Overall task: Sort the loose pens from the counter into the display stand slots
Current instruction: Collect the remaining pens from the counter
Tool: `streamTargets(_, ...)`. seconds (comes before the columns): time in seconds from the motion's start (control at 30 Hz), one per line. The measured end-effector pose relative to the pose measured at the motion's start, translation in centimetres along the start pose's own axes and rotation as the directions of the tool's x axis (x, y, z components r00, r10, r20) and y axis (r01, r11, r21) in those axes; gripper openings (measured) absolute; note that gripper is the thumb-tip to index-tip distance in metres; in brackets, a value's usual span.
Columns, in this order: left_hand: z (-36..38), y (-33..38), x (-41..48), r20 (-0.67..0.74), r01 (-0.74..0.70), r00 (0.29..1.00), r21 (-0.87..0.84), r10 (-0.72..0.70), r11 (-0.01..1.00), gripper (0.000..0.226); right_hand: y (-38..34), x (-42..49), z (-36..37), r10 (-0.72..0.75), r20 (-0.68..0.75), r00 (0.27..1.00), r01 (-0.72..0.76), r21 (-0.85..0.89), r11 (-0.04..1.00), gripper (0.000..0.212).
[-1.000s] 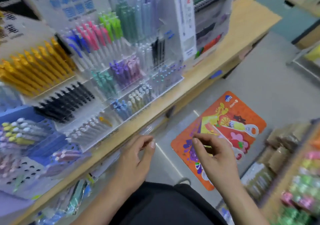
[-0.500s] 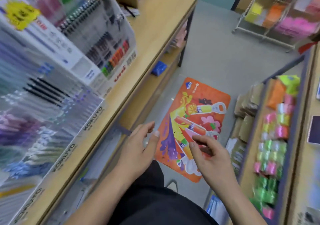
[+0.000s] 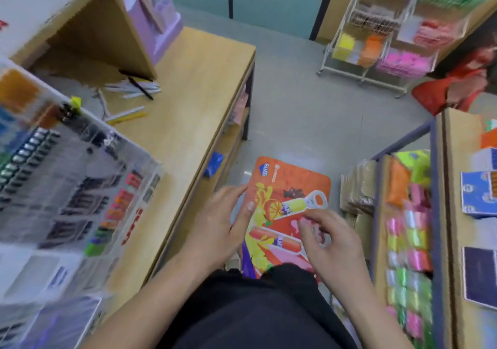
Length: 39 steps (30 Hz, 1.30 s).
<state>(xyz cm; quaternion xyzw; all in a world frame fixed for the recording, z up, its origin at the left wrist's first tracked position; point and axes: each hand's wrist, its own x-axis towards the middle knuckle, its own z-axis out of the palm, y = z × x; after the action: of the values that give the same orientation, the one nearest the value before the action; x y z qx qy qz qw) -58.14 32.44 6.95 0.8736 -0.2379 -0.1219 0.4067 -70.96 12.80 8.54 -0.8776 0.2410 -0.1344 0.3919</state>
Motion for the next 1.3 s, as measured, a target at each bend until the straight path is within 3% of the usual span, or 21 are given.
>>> streamTargets(0.2,0.1,-0.9,6.3,-0.032,0.137,0.99,-0.036,-0.138,0.99,0.061,-3.2,13.0,1.0,-0.086,0.042,0.995,0.084,0.04,0.996,0.011)
streamTargets(0.33,1.5,-1.7,11.8,-0.116,0.24,0.963,-0.058,-0.245,0.969,0.055,-2.5,21.1,3.1,-0.145,0.167,0.975,0.133,0.081,0.988,0.007)
streamTargets(0.67,0.3,-0.2,24.5,-0.363,0.44,0.795,-0.205,-0.486,0.874,0.047,-1.5,38.1,5.8,-0.311,0.435,0.845,0.288,0.119,0.95,0.005)
streamTargets(1.0,-4.9,-5.9,38.7,-0.455,0.429,0.756,-0.199,-0.47,0.881,0.044,-4.9,50.0,13.2,-0.274,0.586,0.763,0.27,0.097,0.958,0.011)
streamTargets(1.13,-6.7,-8.0,41.7,-0.445,0.486,0.719,-0.226,-0.533,0.844,0.044,-8.9,54.2,17.3,-0.308,0.657,0.688,0.321,0.106,0.941,0.015)
streamTargets(1.23,-7.4,-9.1,41.9,-0.454,0.541,0.642,-0.303,-0.618,0.785,0.044,-11.8,56.1,20.3,-0.383,0.692,0.613,0.397,0.149,0.905,0.016)
streamTargets(1.3,-7.4,-10.1,41.7,-0.455,0.577,0.579,-0.358,-0.677,0.734,0.044,-13.5,56.8,23.0,-0.437,0.731,0.525,0.473,0.176,0.863,0.018)
